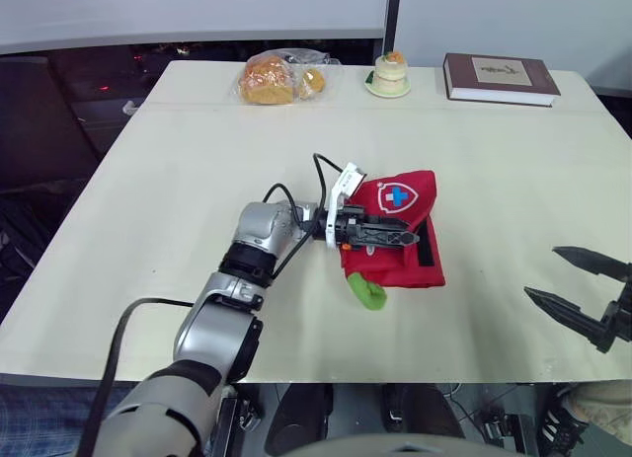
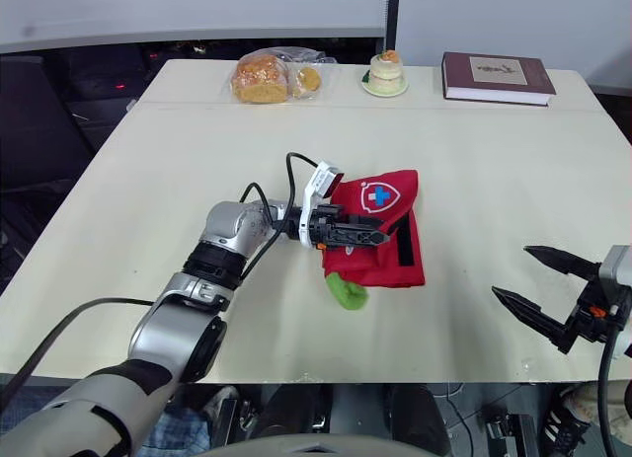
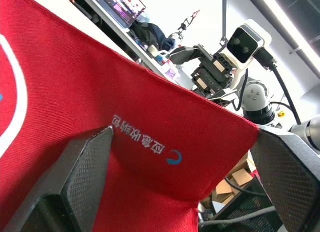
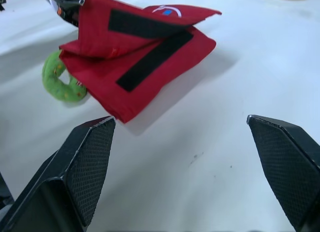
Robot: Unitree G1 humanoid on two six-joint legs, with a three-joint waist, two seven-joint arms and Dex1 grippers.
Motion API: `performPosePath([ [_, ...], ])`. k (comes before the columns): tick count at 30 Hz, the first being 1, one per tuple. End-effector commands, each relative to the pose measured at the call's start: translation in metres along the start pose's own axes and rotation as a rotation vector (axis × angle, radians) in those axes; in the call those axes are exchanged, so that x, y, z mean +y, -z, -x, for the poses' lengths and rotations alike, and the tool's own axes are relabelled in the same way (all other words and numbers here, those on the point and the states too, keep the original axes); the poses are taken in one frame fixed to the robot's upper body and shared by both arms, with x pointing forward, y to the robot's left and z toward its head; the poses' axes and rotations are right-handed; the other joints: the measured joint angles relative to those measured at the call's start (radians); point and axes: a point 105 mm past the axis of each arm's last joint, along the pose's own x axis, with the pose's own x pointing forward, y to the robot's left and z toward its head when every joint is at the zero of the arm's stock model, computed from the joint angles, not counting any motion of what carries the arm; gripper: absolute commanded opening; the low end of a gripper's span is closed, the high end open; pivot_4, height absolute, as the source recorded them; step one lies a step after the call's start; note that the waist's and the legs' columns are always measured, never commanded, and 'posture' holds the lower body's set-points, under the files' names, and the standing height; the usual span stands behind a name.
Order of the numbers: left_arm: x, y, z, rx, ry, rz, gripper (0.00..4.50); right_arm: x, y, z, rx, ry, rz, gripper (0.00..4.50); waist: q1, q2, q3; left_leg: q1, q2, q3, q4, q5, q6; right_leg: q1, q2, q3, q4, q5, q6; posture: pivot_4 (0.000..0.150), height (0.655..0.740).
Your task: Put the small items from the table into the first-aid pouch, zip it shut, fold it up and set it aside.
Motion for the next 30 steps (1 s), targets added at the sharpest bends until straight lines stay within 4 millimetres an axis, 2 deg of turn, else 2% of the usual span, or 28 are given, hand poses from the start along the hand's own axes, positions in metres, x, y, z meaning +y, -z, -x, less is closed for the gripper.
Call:
performPosePath([
  [1,-0.002,-0.006,-0.003,-0.018,0.000,-0.008,4.44,0.003,-0.010,-0.001,-0.023,-0.005,0.031,4.50,0.000,0.000,0.000,0.000,0.000,0.000,0.000,0.000,0.000,0.000,0.000,0.000,0.000,0.000,0.000,0.150,0.7400],
  [6,-0.009,-0.021,-0.002,-0.074,0.026,0.013,4.44,0.002,-0.010,-0.001,-0.012,-0.007,0.033,4.50,0.001,0.000,0.000,0.000,0.000,0.000,0.000,0.000,0.000,0.000,0.000,0.000,0.000,0.000,0.000,0.150,0.7400],
  [11,-0.004,-0.021,-0.001,-0.081,0.003,0.073,4.44,0.003,-0.008,-0.002,-0.002,-0.014,0.036,4.50,0.000,0.000,0.000,0.000,0.000,0.000,0.000,0.000,0.000,0.000,0.000,0.000,0.000,0.000,0.000,0.150,0.7400],
  [19,0.001,-0.033,-0.003,-0.166,-0.009,0.186,4.44,0.003,-0.008,-0.003,-0.002,-0.014,0.039,4.50,0.000,0.000,0.000,0.000,0.000,0.000,0.000,0.000,0.000,0.000,0.000,0.000,0.000,0.000,0.000,0.150,0.7400],
  [23,-0.001,-0.054,-0.001,-0.296,0.034,0.303,4.44,0.003,-0.008,-0.003,-0.003,-0.012,0.041,4.50,-0.001,0.000,0.000,0.000,-0.001,0.000,0.000,0.000,0.000,0.000,0.000,0.000,0.000,0.000,0.000,0.150,0.7400],
  [28,0.013,-0.055,-0.005,-0.312,-0.054,0.370,4.44,0.003,-0.005,-0.003,0.014,-0.009,0.050,4.50,-0.001,0.000,0.000,0.000,-0.001,0.000,0.000,0.000,0.000,0.000,0.000,-0.001,0.000,0.000,0.000,0.150,0.7400],
  [30,0.024,-0.045,-0.010,-0.256,-0.157,0.289,4.44,0.003,-0.004,-0.003,0.015,-0.008,0.051,4.50,-0.001,0.000,0.000,0.000,-0.001,0.000,0.000,0.000,0.000,0.000,0.000,-0.001,0.000,0.000,0.000,0.150,0.7400],
])
